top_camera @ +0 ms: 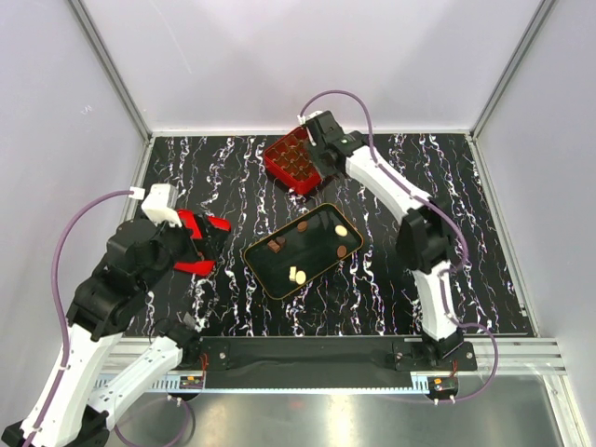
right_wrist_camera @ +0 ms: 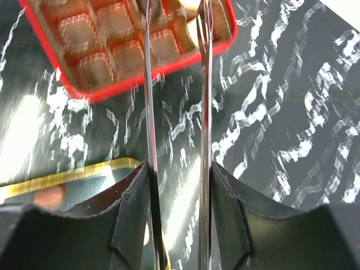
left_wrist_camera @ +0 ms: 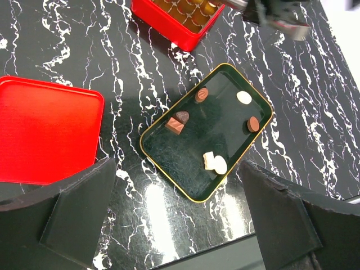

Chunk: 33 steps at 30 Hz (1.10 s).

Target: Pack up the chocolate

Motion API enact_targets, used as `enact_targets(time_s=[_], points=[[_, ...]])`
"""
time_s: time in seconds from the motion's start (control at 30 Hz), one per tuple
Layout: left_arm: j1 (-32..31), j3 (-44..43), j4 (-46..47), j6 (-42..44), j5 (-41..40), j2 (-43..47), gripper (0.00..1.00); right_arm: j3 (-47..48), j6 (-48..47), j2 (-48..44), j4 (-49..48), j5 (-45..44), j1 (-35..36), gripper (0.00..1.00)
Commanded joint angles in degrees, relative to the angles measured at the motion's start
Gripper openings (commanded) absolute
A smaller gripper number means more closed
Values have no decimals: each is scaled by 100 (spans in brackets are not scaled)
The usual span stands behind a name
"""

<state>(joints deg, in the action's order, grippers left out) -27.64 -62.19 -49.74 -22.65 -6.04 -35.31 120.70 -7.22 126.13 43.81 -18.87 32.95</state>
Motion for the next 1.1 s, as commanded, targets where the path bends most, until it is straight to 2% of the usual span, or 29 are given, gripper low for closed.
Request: enact_targets(time_s=[0.0,0.03,0.2,0.33,0.53,0.67,1.07], points=[[22,-56,218,59,15,121,99,-850,-121,-1413,58,165,194,52],[22,-56,219,59,24,130,99,-1125,-130,-1859,-4,173,264,52],[22,-39,280,42,42,138,99,-2162,546,-2574,540,367,668,54],[22,-12,306,16,112,130,99,-3113,924,-3145,374,367,1150,55],[22,-38,245,24,86,182,99,-3808,1486,-3349,251,245,1652,56],[22,-56,219,24,77,200,99,-4037,1750,-3410,93,147,1715,57],[22,23,263,15,51,174,99,-4476,1672,-3129,-505,305,1829,59]])
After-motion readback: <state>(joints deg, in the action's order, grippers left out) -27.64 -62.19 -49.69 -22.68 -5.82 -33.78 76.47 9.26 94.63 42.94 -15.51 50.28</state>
